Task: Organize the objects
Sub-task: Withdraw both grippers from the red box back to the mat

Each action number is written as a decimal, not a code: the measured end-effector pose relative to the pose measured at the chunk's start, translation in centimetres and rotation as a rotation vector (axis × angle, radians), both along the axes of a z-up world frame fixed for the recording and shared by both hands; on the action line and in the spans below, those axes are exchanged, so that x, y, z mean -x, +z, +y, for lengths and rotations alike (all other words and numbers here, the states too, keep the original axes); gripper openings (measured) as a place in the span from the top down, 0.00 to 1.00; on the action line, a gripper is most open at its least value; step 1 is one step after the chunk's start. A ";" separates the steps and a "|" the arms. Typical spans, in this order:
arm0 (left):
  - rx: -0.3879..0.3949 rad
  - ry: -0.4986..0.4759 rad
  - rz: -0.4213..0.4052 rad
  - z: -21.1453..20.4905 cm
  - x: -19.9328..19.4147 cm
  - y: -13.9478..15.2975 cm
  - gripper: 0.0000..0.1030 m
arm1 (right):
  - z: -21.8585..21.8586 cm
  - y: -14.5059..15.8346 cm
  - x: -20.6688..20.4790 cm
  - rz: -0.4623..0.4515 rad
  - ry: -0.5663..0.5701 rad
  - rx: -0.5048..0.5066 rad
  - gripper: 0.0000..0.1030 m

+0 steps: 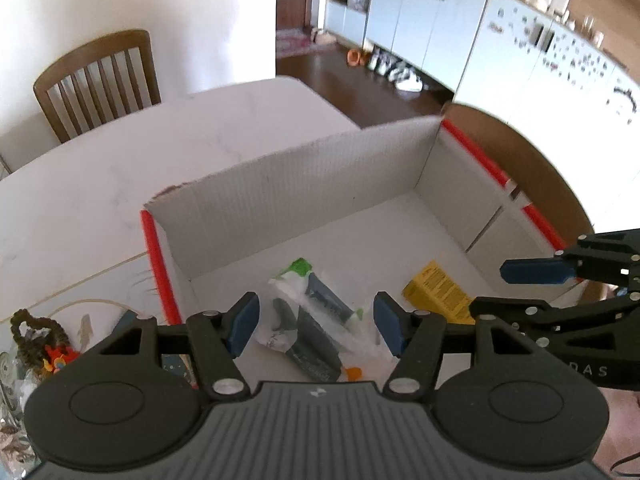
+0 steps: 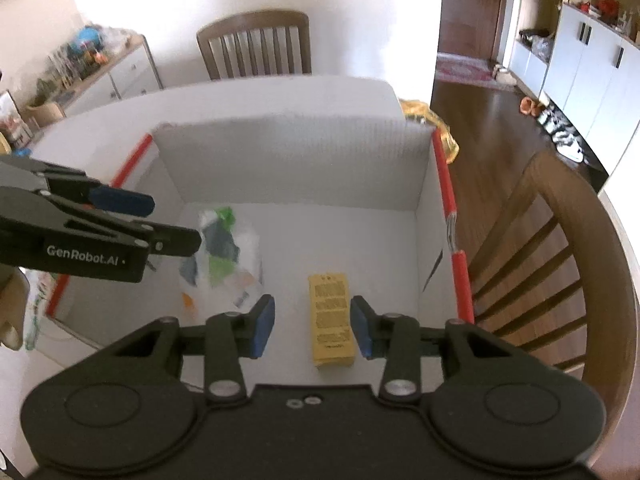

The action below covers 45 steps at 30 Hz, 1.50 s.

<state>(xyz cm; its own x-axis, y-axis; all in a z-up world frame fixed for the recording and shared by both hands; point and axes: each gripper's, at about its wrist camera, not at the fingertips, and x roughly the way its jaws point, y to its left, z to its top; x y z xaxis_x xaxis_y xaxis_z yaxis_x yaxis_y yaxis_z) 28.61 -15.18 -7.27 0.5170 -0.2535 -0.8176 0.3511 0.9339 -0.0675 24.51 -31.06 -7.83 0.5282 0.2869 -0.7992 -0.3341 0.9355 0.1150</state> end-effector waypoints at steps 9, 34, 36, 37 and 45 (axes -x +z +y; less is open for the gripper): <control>0.068 0.023 -0.104 2.5 3.7 3.6 0.39 | 0.8 3.5 2.6 -0.076 0.009 -0.064 0.58; 0.132 0.128 -0.286 15.6 13.2 7.6 0.26 | 8.8 7.4 9.1 -0.203 -0.024 -0.195 0.29; 0.136 0.152 -0.295 17.1 13.7 7.6 0.26 | 9.6 7.5 9.6 -0.209 -0.022 -0.200 0.28; 0.138 0.164 -0.300 17.9 14.0 7.5 0.26 | 10.2 7.5 9.7 -0.207 -0.021 -0.201 0.27; 0.158 0.223 -0.301 23.9 16.5 6.4 0.26 | 14.0 7.1 11.2 -0.198 -0.035 -0.199 0.24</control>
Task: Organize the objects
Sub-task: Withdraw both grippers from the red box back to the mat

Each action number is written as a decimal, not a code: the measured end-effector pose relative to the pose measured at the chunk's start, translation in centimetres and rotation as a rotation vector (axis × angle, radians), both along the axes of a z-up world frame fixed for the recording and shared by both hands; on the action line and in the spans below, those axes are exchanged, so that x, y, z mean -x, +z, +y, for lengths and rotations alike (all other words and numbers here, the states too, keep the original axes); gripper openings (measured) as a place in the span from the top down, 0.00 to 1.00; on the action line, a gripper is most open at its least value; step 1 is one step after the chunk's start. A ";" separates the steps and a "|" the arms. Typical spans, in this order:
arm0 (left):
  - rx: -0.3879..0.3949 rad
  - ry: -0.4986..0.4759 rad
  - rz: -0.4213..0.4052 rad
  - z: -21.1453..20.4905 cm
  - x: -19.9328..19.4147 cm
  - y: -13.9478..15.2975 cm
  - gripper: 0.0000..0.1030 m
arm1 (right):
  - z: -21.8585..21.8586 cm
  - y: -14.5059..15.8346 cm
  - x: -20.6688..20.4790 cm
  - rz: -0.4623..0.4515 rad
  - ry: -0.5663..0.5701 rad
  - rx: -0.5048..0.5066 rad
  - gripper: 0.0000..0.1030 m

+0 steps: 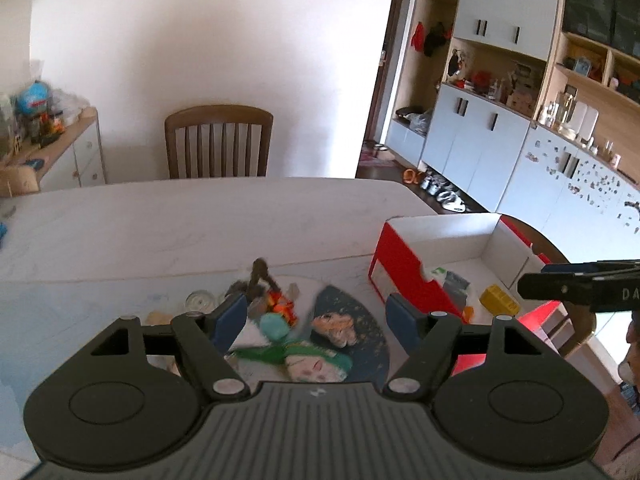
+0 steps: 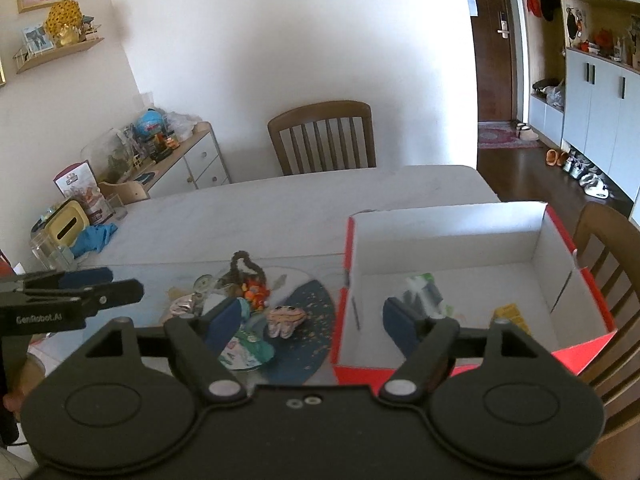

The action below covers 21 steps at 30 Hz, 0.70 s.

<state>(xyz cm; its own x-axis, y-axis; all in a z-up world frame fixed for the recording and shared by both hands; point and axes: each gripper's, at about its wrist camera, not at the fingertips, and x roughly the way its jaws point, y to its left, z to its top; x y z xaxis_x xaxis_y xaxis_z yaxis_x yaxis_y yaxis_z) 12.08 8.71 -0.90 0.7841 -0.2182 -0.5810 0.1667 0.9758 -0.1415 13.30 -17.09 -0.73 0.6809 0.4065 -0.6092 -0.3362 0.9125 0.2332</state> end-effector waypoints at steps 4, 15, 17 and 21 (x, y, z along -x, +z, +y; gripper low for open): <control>0.021 0.014 0.008 2.7 1.0 -0.6 0.17 | 1.7 0.0 0.9 -0.008 0.001 0.002 0.22; 0.032 -0.002 0.009 6.9 2.0 -1.6 0.01 | 5.9 -1.1 2.1 0.006 0.020 0.047 0.20; 0.036 -0.004 0.017 7.4 1.9 -1.9 0.00 | 6.6 -1.5 2.1 0.007 0.029 0.059 0.19; 0.032 -0.002 0.040 8.3 1.2 -2.8 0.00 | 7.8 -2.6 1.5 0.025 0.042 0.086 0.19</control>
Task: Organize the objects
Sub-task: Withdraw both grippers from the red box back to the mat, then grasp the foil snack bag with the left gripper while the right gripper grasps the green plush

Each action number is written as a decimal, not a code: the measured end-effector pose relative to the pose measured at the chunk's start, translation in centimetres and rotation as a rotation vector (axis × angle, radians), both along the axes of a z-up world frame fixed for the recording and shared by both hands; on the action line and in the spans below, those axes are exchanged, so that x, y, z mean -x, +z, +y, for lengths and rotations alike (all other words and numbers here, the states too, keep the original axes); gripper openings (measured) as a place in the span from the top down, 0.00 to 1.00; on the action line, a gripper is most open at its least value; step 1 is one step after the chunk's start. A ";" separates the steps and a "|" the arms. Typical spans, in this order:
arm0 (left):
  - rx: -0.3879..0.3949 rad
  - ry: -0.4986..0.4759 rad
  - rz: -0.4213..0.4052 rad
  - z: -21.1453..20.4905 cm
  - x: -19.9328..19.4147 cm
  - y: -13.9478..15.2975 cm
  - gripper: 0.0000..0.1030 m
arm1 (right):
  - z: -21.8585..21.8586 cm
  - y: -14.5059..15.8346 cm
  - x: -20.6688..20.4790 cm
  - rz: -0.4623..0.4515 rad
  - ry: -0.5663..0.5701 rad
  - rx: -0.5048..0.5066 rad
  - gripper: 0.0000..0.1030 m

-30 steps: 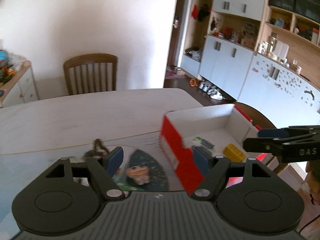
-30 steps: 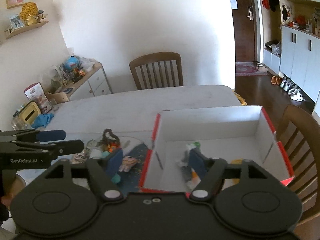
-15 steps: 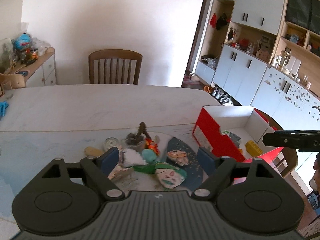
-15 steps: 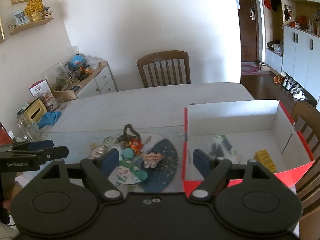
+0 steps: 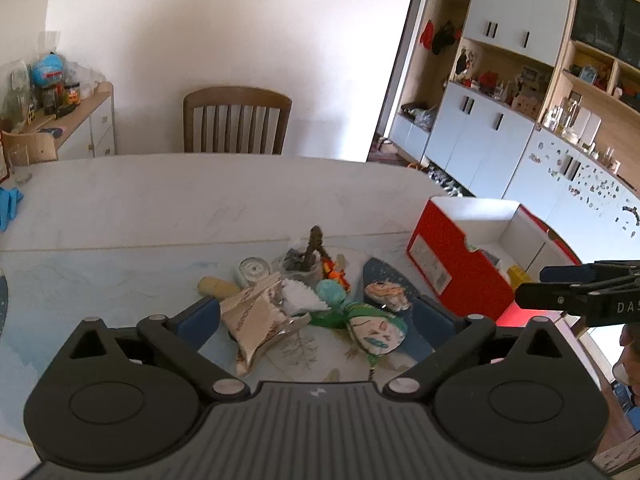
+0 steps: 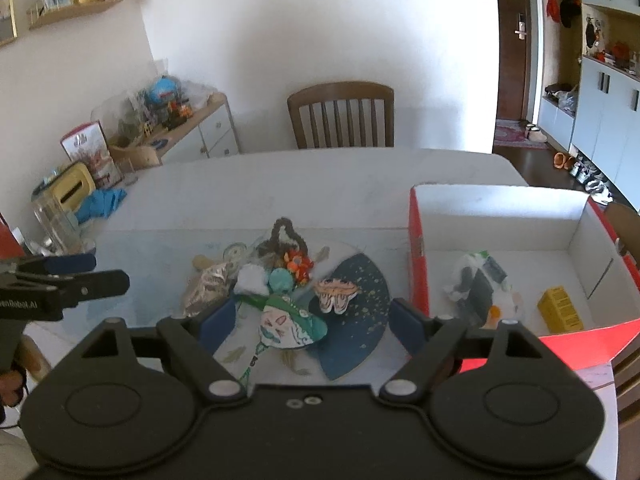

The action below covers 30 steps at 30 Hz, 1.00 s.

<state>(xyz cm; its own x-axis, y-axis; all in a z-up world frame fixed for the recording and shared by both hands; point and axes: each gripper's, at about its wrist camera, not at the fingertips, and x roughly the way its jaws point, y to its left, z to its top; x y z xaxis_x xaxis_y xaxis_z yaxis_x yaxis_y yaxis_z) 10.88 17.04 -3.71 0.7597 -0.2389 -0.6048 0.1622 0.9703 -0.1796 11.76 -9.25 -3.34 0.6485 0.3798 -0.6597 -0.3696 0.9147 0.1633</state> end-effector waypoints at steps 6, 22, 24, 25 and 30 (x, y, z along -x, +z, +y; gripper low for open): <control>-0.007 0.047 0.034 1.2 -1.7 -2.0 0.00 | 1.9 -1.9 -1.1 0.026 0.021 0.039 0.18; -0.064 0.111 0.143 1.5 -7.9 -7.0 0.00 | 6.1 -6.4 -4.5 0.095 0.083 0.120 0.18; -0.077 0.125 0.156 1.6 -8.5 -7.4 0.00 | 6.4 -7.0 -5.0 0.105 0.084 0.125 0.18; -0.082 0.128 0.161 1.6 -8.8 -7.6 0.00 | 6.6 -7.2 -5.2 0.109 0.084 0.127 0.18; -0.088 0.139 0.197 1.8 -10.4 -8.6 0.00 | 7.3 -8.5 -6.3 0.127 0.083 0.139 0.18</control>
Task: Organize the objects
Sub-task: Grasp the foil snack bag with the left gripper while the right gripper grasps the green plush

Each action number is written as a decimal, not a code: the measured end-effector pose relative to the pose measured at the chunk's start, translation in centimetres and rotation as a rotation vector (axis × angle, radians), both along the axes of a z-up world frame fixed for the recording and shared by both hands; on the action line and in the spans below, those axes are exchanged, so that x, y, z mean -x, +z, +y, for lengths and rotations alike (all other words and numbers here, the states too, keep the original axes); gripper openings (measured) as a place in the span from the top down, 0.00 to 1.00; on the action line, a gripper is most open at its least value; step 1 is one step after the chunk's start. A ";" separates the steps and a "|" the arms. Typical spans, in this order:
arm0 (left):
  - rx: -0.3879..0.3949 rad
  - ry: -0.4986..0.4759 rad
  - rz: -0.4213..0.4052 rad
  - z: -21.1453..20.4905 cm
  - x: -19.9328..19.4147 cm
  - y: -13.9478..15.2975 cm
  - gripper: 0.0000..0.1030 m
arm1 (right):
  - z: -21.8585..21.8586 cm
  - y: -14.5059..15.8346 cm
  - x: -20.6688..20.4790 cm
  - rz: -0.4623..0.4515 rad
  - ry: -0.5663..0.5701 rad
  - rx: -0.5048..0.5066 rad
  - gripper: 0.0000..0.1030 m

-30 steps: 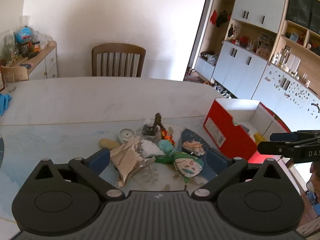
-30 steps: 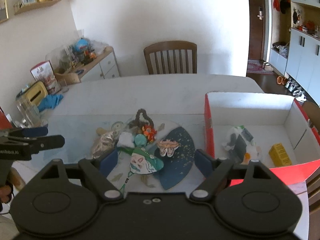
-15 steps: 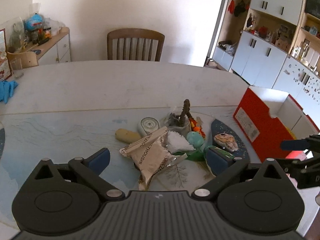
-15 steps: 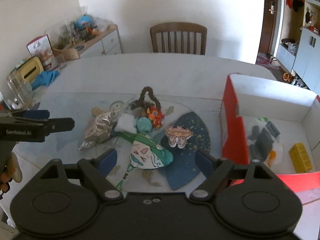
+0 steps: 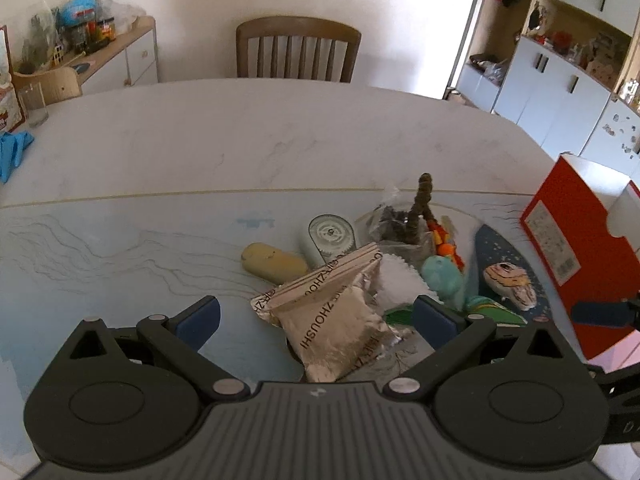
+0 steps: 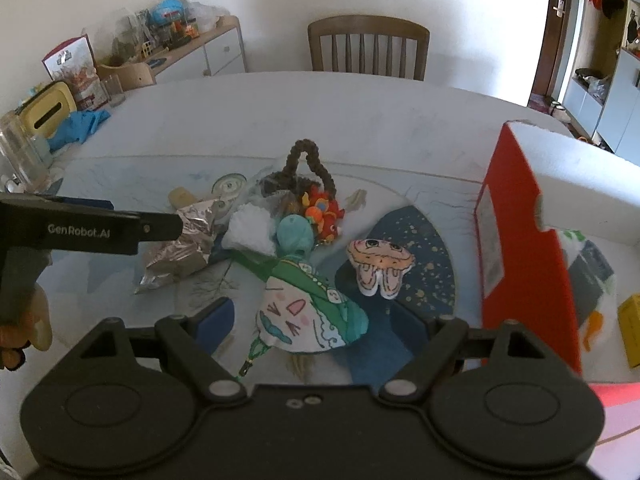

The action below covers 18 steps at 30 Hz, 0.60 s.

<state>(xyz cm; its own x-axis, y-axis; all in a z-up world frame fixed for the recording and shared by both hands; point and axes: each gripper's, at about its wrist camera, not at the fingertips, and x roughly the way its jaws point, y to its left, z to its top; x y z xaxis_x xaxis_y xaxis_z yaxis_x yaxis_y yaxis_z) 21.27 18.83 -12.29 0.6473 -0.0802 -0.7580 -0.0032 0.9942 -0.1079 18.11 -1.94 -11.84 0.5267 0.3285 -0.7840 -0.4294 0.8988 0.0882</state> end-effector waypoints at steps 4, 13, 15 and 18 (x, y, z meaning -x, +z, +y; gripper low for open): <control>0.017 0.010 0.032 0.3 -1.0 -0.7 0.00 | 0.3 -0.9 -0.9 0.022 -0.004 0.006 0.18; 0.058 0.031 0.116 0.7 -2.1 -2.8 0.00 | 1.2 -2.9 -1.8 0.067 -0.008 0.020 0.18; 0.068 0.035 0.124 0.7 -2.2 -3.0 0.01 | 1.3 -3.1 -2.0 0.076 -0.011 0.018 0.18; 0.078 0.034 0.128 0.7 -2.1 -3.2 0.02 | 1.4 -3.3 -2.2 0.085 -0.019 0.020 0.19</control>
<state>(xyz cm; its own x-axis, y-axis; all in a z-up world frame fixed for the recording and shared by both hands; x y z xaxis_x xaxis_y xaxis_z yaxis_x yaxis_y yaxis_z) 23.41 19.55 -15.50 0.5492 -0.1217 -0.8268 -0.0558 0.9818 -0.1816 20.32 -0.50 -15.13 0.4636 0.3029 -0.8326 -0.4042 0.9086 0.1054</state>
